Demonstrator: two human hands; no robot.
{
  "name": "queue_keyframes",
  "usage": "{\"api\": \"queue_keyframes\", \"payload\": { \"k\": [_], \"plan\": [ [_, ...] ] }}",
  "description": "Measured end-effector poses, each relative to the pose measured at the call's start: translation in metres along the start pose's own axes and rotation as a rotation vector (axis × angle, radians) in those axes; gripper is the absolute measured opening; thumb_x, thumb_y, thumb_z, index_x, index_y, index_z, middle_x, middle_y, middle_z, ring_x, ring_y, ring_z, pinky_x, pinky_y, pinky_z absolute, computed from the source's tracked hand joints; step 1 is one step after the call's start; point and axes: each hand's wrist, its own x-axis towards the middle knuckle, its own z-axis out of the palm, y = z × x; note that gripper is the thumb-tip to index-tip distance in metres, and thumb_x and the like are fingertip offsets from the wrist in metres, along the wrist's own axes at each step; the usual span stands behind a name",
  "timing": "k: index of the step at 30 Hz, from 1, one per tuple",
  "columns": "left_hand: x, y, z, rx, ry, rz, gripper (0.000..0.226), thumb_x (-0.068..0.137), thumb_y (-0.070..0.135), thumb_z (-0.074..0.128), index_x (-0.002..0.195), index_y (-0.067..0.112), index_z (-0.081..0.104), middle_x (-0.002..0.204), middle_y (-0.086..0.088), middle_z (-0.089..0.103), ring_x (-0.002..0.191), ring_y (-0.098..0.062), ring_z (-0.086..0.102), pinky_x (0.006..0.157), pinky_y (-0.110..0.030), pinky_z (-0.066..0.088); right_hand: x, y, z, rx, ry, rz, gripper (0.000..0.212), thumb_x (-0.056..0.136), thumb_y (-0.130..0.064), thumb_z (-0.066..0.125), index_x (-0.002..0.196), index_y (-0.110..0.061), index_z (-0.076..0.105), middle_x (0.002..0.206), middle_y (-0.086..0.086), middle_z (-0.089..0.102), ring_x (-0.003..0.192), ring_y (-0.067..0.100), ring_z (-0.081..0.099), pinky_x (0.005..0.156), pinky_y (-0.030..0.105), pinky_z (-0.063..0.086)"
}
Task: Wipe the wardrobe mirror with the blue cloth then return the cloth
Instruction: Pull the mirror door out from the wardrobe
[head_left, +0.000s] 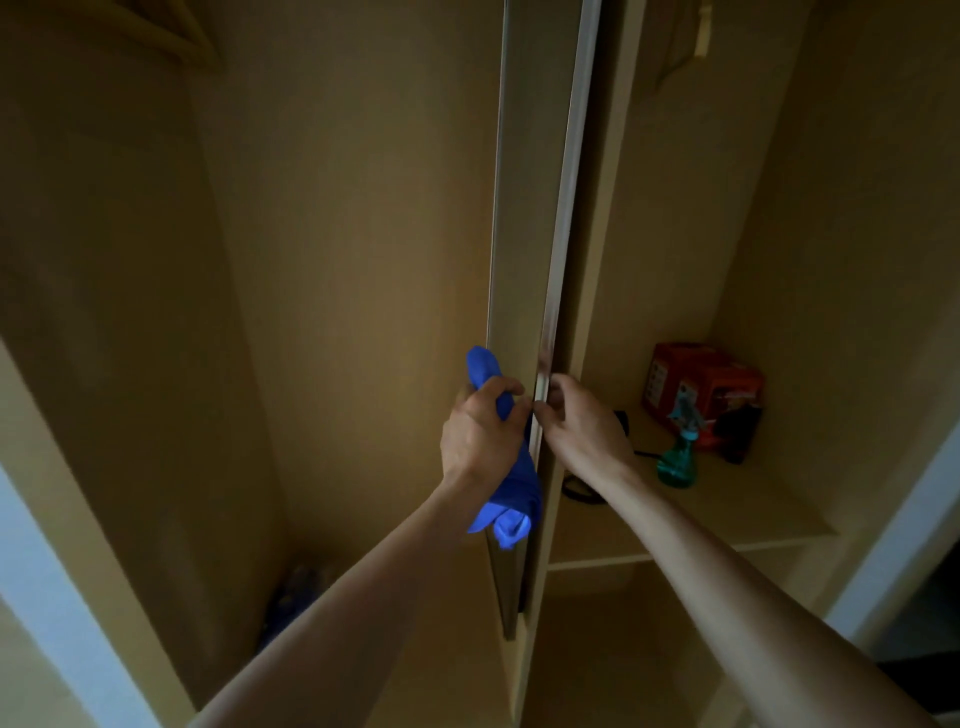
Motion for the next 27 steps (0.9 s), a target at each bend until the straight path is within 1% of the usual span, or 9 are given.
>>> {"api": "queue_keyframes", "payload": {
  "k": [1, 2, 8, 10, 13, 16, 20, 24, 27],
  "plan": [
    [0.003, 0.004, 0.0, 0.001, 0.005, 0.008, 0.024, 0.1, 0.04, 0.059, 0.12, 0.03, 0.066, 0.108, -0.001, 0.057, 0.094, -0.024, 0.064, 0.083, -0.041, 0.056, 0.003, -0.003, -0.002, -0.004, 0.02, -0.009, 0.043, 0.104, -0.036, 0.047, 0.144, -0.022, 0.045, 0.136, -0.001, 0.06, 0.12, 0.021, 0.06, 0.092, 0.036, 0.051],
    [0.006, 0.008, 0.0, 0.007, 0.009, 0.017, 0.025, 0.1, 0.04, 0.059, 0.121, 0.03, 0.066, 0.108, -0.001, 0.058, 0.095, -0.024, 0.064, 0.083, -0.041, 0.055, 0.006, -0.005, -0.005, 0.004, 0.036, -0.022, 0.041, 0.104, -0.036, 0.045, 0.143, -0.022, 0.046, 0.136, 0.001, 0.061, 0.121, 0.023, 0.06, 0.094, 0.038, 0.051],
    [0.015, 0.026, 0.007, 0.057, 0.047, 0.016, 0.026, 0.098, 0.04, 0.06, 0.121, 0.029, 0.066, 0.103, 0.004, 0.053, 0.093, -0.022, 0.062, 0.077, -0.034, 0.05, 0.023, -0.003, -0.017, 0.088, 0.016, -0.072, 0.033, 0.105, -0.038, 0.043, 0.131, -0.021, 0.054, 0.12, 0.001, 0.067, 0.108, 0.022, 0.064, 0.081, 0.033, 0.049],
    [0.016, 0.032, 0.01, 0.049, 0.083, -0.003, 0.022, 0.098, 0.04, 0.061, 0.115, 0.028, 0.067, 0.101, 0.004, 0.054, 0.09, -0.022, 0.062, 0.076, -0.033, 0.05, 0.03, -0.001, -0.023, 0.08, 0.0, -0.097, 0.03, 0.105, -0.037, 0.044, 0.127, -0.022, 0.057, 0.114, -0.001, 0.068, 0.104, 0.021, 0.066, 0.081, 0.035, 0.052],
    [0.018, 0.038, 0.014, 0.066, 0.112, -0.037, 0.017, 0.099, 0.041, 0.06, 0.107, 0.026, 0.066, 0.098, 0.002, 0.057, 0.085, -0.024, 0.063, 0.073, -0.035, 0.051, 0.036, 0.003, -0.028, 0.084, -0.043, -0.119, 0.025, 0.104, -0.036, 0.046, 0.119, -0.023, 0.06, 0.107, -0.004, 0.068, 0.098, 0.019, 0.067, 0.083, 0.043, 0.056],
    [0.017, 0.042, 0.018, 0.091, 0.13, -0.072, 0.017, 0.1, 0.04, 0.058, 0.105, 0.026, 0.065, 0.1, 0.001, 0.056, 0.085, -0.024, 0.062, 0.071, -0.033, 0.047, 0.041, 0.006, -0.031, 0.122, -0.097, -0.113, 0.025, 0.104, -0.035, 0.048, 0.119, -0.02, 0.06, 0.109, 0.0, 0.069, 0.096, 0.021, 0.068, 0.085, 0.049, 0.056],
    [0.016, 0.045, 0.021, 0.122, 0.14, -0.108, 0.013, 0.101, 0.037, 0.058, 0.103, 0.027, 0.064, 0.1, 0.001, 0.055, 0.084, -0.022, 0.06, 0.071, -0.032, 0.045, 0.044, 0.007, -0.031, 0.184, -0.118, -0.102, 0.03, 0.103, -0.034, 0.05, 0.125, -0.015, 0.059, 0.115, 0.005, 0.069, 0.1, 0.024, 0.069, 0.089, 0.049, 0.055],
    [0.01, 0.048, 0.024, 0.146, 0.143, -0.125, 0.012, 0.101, 0.036, 0.057, 0.104, 0.026, 0.064, 0.1, 0.0, 0.055, 0.084, -0.023, 0.059, 0.071, -0.033, 0.044, 0.041, 0.011, -0.031, 0.177, -0.102, -0.11, 0.035, 0.103, -0.036, 0.049, 0.129, -0.015, 0.059, 0.117, 0.006, 0.069, 0.101, 0.026, 0.068, 0.089, 0.047, 0.055],
    [0.002, 0.048, 0.025, 0.128, 0.157, -0.133, 0.01, 0.101, 0.033, 0.058, 0.104, 0.026, 0.064, 0.102, -0.002, 0.057, 0.088, -0.024, 0.06, 0.073, -0.033, 0.045, 0.036, 0.015, -0.03, 0.176, -0.094, -0.128, 0.036, 0.104, -0.036, 0.048, 0.13, -0.014, 0.059, 0.12, 0.008, 0.068, 0.107, 0.027, 0.066, 0.088, 0.04, 0.053]
  ]
}}
